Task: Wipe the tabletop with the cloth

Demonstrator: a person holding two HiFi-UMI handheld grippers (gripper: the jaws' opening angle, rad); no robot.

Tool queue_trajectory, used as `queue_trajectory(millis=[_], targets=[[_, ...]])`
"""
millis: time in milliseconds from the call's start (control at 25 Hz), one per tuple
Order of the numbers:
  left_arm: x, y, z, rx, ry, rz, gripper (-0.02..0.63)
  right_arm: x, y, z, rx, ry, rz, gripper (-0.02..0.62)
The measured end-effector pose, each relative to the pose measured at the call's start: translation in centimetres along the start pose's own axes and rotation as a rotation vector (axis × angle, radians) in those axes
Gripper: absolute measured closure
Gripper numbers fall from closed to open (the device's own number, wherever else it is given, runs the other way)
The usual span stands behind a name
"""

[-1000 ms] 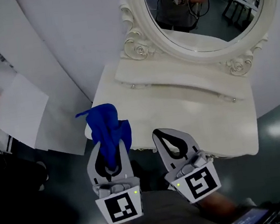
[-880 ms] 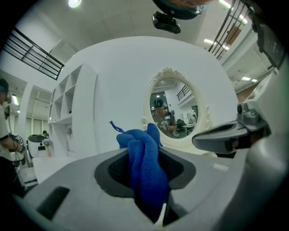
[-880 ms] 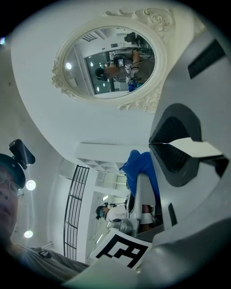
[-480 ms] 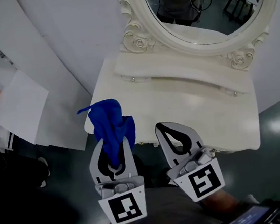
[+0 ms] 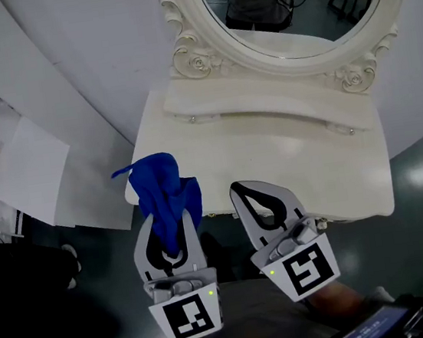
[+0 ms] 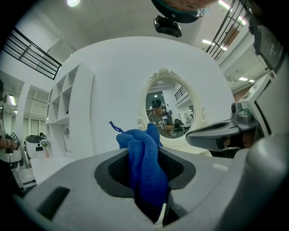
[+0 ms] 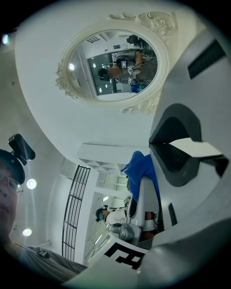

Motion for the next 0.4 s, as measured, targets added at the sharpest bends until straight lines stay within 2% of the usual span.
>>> queue_trajectory(millis=[400], targets=[[-0.04,-0.03,0.10,-0.003,-0.005,0.010,0.454,-0.03,0.07,0.01,-0.003,0.000,0.001,0.581]])
Point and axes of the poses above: the fingertips, and each gripper's own axes: z forward along the fingers, y to its right, x out of its top, the point moved 8 cm from there along -z, backward along the fingers
